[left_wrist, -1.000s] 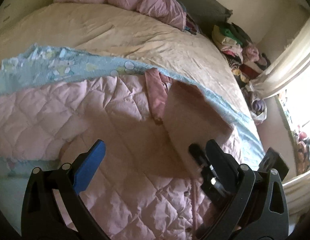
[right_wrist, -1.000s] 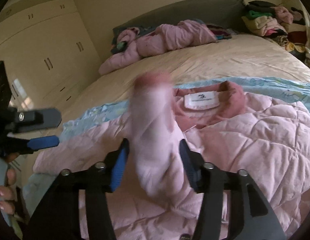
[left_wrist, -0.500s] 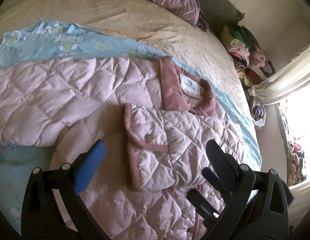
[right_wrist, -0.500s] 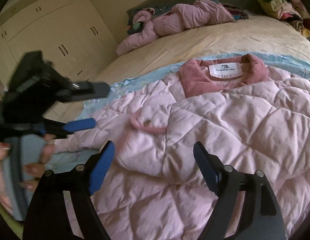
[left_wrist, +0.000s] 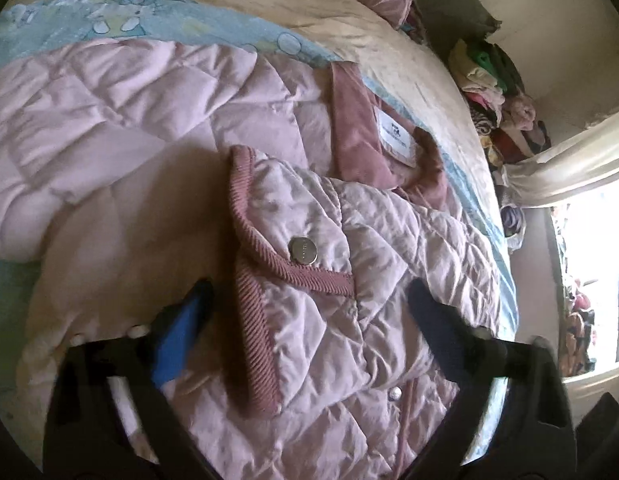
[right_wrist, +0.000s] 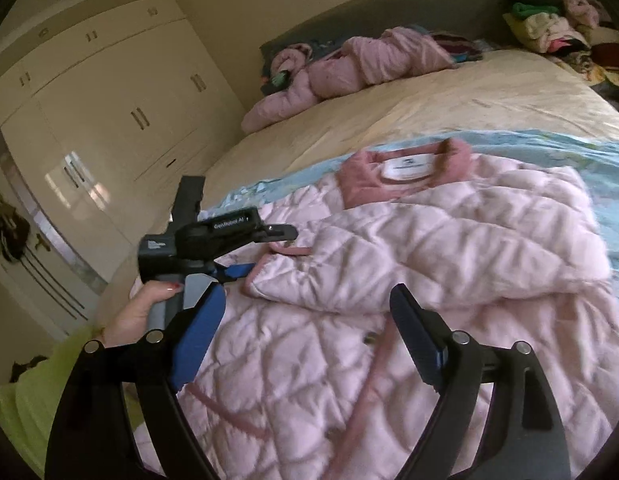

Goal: Fold large clothes
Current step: 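Lower the sleeve onto the jacket front and open the right gripper, then grasp the folded sleeve cuff with the left gripper, straighten it, release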

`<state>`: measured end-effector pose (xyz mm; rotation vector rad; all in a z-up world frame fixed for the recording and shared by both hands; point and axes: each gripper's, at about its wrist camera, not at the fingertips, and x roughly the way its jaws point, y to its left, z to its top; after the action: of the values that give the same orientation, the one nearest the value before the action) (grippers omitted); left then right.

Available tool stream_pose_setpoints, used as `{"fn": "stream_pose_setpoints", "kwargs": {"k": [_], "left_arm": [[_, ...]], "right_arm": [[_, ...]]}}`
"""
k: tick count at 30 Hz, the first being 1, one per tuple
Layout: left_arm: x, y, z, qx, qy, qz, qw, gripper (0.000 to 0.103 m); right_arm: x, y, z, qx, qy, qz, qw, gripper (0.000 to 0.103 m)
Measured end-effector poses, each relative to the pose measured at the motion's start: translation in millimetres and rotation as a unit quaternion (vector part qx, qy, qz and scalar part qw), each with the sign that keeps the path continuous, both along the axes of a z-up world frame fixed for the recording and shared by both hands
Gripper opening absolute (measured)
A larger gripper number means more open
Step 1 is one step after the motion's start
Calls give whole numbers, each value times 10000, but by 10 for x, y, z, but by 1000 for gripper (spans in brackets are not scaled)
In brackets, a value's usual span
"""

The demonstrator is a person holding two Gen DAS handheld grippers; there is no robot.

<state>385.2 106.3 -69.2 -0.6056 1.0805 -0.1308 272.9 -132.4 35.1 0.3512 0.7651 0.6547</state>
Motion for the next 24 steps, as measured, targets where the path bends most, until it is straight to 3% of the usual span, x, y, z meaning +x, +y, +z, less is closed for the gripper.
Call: {"fn": "stream_pose_setpoints", "kwargs": {"k": [2,3,5,8,14,17,24], "left_arm": [[15,-55,-21,455,58,33,9989,42],[19,-72,-26,408,20,-53,9992,18],[18,-78,29,539,-29,-98,9985,12],[16,-69,352,770,-479,-178,9957,6],[-26,31,905,1261,-1213,-123,9845,6],[-9,20,890,1426,-1218,-179,9821,6],[10,12,514,1572,-900,-188,9833,6]], "right_arm": [[-61,-198,20,-43,28,-148,9999,83],[-73,-263,16,-46,52,-215,9997,83],[-115,-452,4,-45,86,-413,9991,83],[-132,-613,-23,-128,105,-678,9976,83],[-55,-807,-9,-128,84,-1048,9944,83],[47,-774,-6,-374,-28,-1231,9917,83],[489,-588,-156,-704,55,-1457,9868,83]]}}
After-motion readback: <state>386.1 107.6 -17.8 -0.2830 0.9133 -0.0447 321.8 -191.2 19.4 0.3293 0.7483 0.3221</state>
